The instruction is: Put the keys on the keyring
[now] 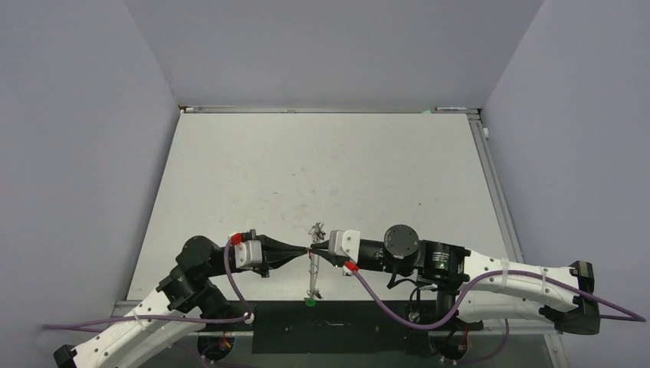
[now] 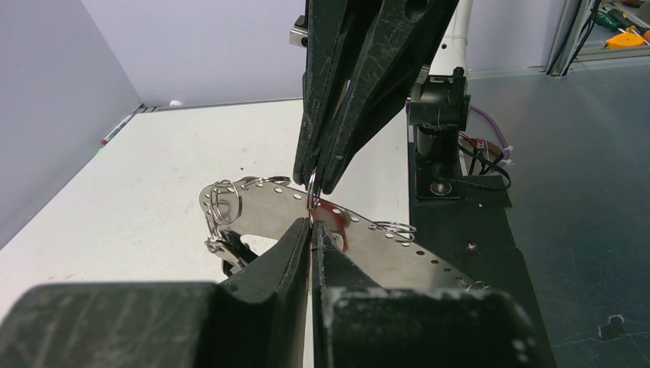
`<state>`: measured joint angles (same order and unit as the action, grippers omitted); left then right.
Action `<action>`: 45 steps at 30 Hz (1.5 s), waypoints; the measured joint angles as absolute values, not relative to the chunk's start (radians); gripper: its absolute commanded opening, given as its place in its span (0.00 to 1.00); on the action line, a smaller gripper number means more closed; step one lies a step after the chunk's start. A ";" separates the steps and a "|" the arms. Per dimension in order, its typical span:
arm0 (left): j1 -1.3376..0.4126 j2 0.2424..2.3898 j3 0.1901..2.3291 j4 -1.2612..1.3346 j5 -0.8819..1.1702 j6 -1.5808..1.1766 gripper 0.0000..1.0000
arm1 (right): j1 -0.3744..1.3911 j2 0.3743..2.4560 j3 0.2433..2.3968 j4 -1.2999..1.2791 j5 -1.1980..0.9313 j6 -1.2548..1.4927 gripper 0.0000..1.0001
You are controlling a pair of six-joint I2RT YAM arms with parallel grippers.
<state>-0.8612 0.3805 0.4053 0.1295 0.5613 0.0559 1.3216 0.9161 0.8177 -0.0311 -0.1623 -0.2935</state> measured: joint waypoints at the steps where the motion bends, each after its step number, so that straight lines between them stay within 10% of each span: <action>1: -0.861 0.380 0.405 0.129 0.561 0.056 0.17 | 1.321 0.916 0.818 -0.031 -0.162 -0.293 0.05; 7: -0.853 0.372 0.405 0.125 0.562 0.056 0.45 | 1.322 0.906 0.815 -0.026 -0.163 -0.279 0.05; 45: -0.829 0.349 0.404 0.186 0.664 0.011 0.11 | 1.308 0.908 0.726 0.204 -0.279 -0.199 0.05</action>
<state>-0.8291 0.3489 0.4042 0.1860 0.6640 0.0109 1.3075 0.9081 0.7261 0.2035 -0.2794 -0.1993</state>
